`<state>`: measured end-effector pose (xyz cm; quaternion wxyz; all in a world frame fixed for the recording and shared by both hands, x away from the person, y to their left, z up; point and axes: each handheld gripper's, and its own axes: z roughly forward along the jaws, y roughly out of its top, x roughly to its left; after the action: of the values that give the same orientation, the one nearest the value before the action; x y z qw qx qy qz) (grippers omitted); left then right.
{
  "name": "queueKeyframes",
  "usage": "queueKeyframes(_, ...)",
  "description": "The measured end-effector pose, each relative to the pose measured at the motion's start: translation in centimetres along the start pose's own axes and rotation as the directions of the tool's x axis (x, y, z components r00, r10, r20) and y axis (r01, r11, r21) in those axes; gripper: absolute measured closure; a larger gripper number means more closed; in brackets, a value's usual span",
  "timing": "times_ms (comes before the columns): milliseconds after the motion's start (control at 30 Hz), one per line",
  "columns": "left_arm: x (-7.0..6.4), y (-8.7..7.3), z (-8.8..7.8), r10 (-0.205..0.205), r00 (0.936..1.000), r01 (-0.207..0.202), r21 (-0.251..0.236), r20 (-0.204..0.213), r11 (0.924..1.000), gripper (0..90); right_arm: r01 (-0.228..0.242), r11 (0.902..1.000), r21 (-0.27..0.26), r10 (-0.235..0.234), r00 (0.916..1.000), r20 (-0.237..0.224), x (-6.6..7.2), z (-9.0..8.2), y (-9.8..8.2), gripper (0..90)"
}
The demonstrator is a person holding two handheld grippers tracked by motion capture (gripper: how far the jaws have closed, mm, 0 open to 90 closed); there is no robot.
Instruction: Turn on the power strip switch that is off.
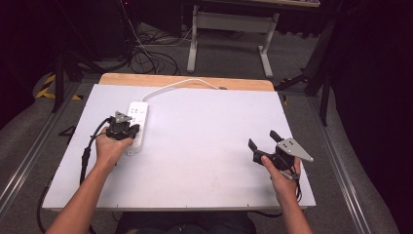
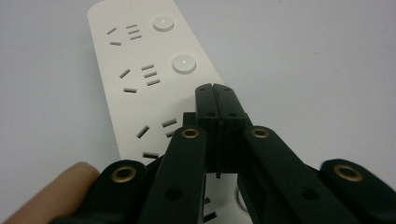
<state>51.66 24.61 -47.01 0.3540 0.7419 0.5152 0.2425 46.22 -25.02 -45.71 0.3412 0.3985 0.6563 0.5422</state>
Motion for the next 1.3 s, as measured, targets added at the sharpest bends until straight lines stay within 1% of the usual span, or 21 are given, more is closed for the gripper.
queueKeyframes(167, 0.2, -0.1, -0.1, -0.016, 0.9999, 0.016, -0.005, 0.0, 0.9999, 90.0, 0.002, 1.0, 0.001, -0.002, 1.0, -0.001, 0.0, 0.1, 0.0, 11.6)
queueKeyframes(267, 0.1, -0.2, -0.1, -0.016, 0.9998, 0.016, -0.011, -0.007, 0.9998, 90.0, 0.004, 1.0, 0.004, -0.004, 1.0, 0.0, 0.0, 0.1, 0.0, 11.6)
queueKeyframes(333, 0.1, -0.1, 0.0, -0.006, 0.9998, 0.006, -0.017, -0.021, 0.9998, 89.9, 0.003, 1.0, 0.006, -0.003, 1.0, -0.001, 0.0, 0.2, 0.0, 11.7)
queueKeyframes(433, 0.2, 0.0, -0.1, -0.015, 0.9997, 0.015, -0.024, -0.021, 0.9996, 88.6, 0.003, 1.0, 0.006, -0.003, 1.0, -0.001, 0.0, 0.1, 0.0, 11.7)
queueKeyframes(467, 0.4, 0.0, -0.3, -0.034, 0.9994, 0.033, -0.017, -0.009, 0.9993, 87.9, 0.004, 1.0, 0.006, -0.004, 1.0, -0.001, -0.1, 0.1, 0.0, 11.7)
queueKeyframes(500, 0.5, 0.0, -0.3, -0.027, 0.9995, 0.027, -0.022, -0.014, 0.9994, 87.6, 0.004, 1.0, 0.008, -0.004, 1.0, -0.001, -0.1, 0.2, 0.0, 11.7)
queueKeyframes(533, 0.5, 0.0, -0.4, -0.034, 0.9994, 0.034, -0.034, -0.01, 0.9989, 87.4, 0.003, 1.0, 0.007, -0.003, 1.0, 0.0, -0.1, 0.2, 0.0, 11.7)
queueKeyframes(600, 0.6, 0.2, -0.8, -0.049, 0.9988, 0.049, -0.076, 0.006, 0.9959, 87.2, -0.001, 1.0, 0.009, 0.001, 1.0, 0.002, -0.2, 0.2, 0.0, 11.7)
queueKeyframes(667, 0.6, 0.3, -1.2, -0.062, 0.9979, 0.064, -0.12, 0.02, 0.9907, 86.7, -0.001, 0.9999, 0.012, 0.001, 1.0, 0.001, -0.2, 0.3, -0.1, 11.7)
queueKeyframes(733, 0.7, 0.4, -1.7, -0.06, 0.9977, 0.064, -0.163, 0.033, 0.9845, 85.7, 0.002, 0.9999, 0.011, -0.002, 1.0, -0.001, -0.2, 0.3, -0.1, 11.7)
queueKeyframes(767, 0.7, 0.4, -1.9, -0.061, 0.9975, 0.067, -0.188, 0.036, 0.9799, 85.0, 0.001, 1.0, 0.01, -0.001, 1.0, -0.002, -0.2, 0.3, -0.1, 11.9)
queueKeyframes(800, 0.7, 0.4, -1.9, -0.061, 0.9975, 0.067, -0.188, 0.036, 0.9799, 84.2, 0.001, 1.0, 0.01, -0.001, 1.0, -0.002, -0.2, 0.3, -0.1, 11.9)
queueKeyframes(833, 0.6, 0.5, -2.4, -0.065, 0.997, 0.073, -0.238, 0.041, 0.9685, 83.5, -0.001, 1.0, 0.009, 0.001, 1.0, -0.002, -0.2, 0.3, 0.0, 12.0)
queueKeyframes(900, 0.4, 0.5, -3.0, -0.054, 0.9974, 0.065, -0.273, 0.046, 0.9598, 81.6, 0.0, 1.0, 0.009, 0.0, 1.0, -0.002, -0.2, 0.3, 0.0, 12.0)
queueKeyframes(967, 0.1, 0.5, -3.5, -0.041, 0.9983, 0.052, -0.306, 0.041, 0.9508, 79.8, -0.004, 0.9999, 0.013, 0.004, 1.0, -0.003, -0.2, 0.3, 0.0, 12.1)
queueKeyframes(1000, 0.0, 0.5, -3.6, -0.04, 0.9983, 0.051, -0.323, 0.042, 0.945, 78.3, -0.004, 0.9999, 0.013, 0.004, 1.0, -0.003, -0.2, 0.4, 0.0, 12.2)
queueKeyframes(1033, 0.0, 0.5, -3.8, -0.032, 0.9988, 0.043, -0.332, 0.038, 0.9423, 77.6, -0.003, 0.9999, 0.011, 0.003, 1.0, -0.004, -0.2, 0.4, 0.0, 12.2)
queueKeyframes(1100, 0.0, 0.4, -4.0, -0.026, 0.9989, 0.038, -0.336, 0.039, 0.9412, 76.4, -0.003, 0.9999, 0.012, 0.003, 1.0, -0.004, -0.2, 0.4, 0.0, 12.2)
queueKeyframes(1133, 0.0, 0.3, -4.4, -0.028, 0.9991, 0.037, -0.354, 0.031, 0.9346, 75.5, 0.0, 0.9999, 0.011, 0.0, 1.0, -0.004, -0.2, 0.4, 0.0, 12.2)
queueKeyframes(1167, -0.1, 0.3, -4.5, -0.028, 0.9992, 0.037, -0.36, 0.029, 0.9322, 74.9, 0.0, 0.9999, 0.012, 0.0, 1.0, -0.006, -0.2, 0.5, 0.0, 12.2)
queueKeyframes(1300, -0.1, 0.2, -5.2, -0.021, 0.9995, 0.028, -0.375, 0.023, 0.9266, 72.0, 0.001, 0.9999, 0.015, 0.0, 0.9999, -0.01, -0.1, 0.7, 0.0, 12.2)
